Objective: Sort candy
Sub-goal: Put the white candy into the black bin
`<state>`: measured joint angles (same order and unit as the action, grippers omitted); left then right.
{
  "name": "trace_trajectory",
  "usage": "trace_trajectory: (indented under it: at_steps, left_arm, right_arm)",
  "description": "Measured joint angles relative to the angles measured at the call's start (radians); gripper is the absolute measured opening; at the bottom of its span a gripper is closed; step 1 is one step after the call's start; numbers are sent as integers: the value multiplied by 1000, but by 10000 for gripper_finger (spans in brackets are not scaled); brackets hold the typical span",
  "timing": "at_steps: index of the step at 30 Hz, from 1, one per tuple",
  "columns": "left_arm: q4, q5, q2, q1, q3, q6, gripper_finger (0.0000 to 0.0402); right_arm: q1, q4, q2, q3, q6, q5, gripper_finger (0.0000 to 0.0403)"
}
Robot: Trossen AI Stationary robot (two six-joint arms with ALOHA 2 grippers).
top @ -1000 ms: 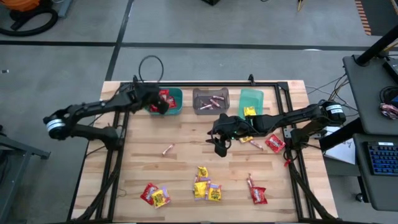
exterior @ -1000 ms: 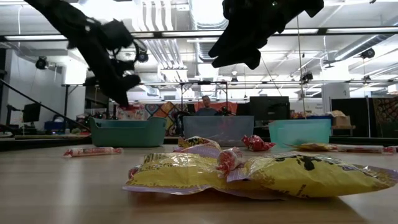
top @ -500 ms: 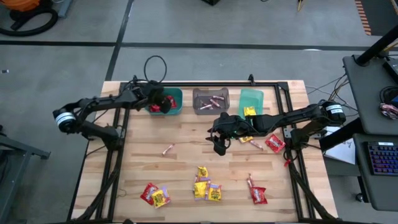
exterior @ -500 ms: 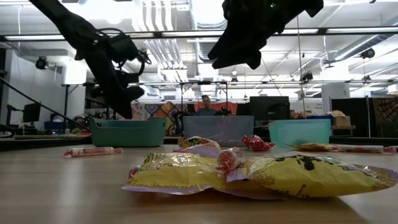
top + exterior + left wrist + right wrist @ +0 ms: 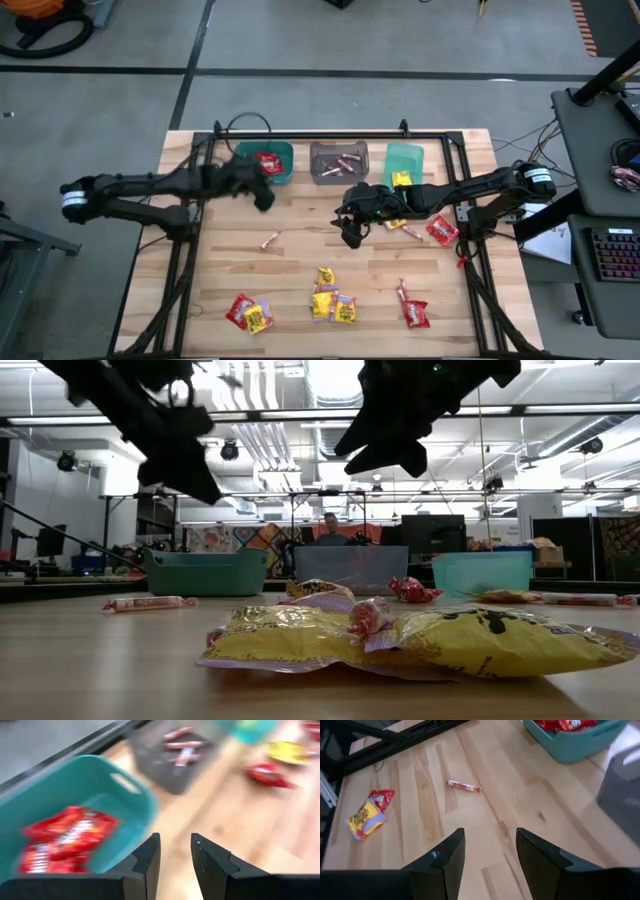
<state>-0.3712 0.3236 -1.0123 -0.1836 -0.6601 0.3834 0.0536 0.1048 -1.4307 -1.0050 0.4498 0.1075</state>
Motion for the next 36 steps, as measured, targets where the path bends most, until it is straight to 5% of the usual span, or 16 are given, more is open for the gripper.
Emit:
trace_trajectory:
  at_steps: [8,14,27,36]
  left_arm:
    - [20,150,18,379,65,143,91]
    - [40,166,-50,535,98,225,93]
    - [40,165,-255,604,131,237,173]
    - [162,165,-384,606,181,280,182]
  right_arm:
    - [1,150,0,0,137,-8,166]
    - [1,263,0,0,194,-26,166]
    - [58,426,0,-14,252,-108,166]
    - [102,422,0,-12,274,-79,166]
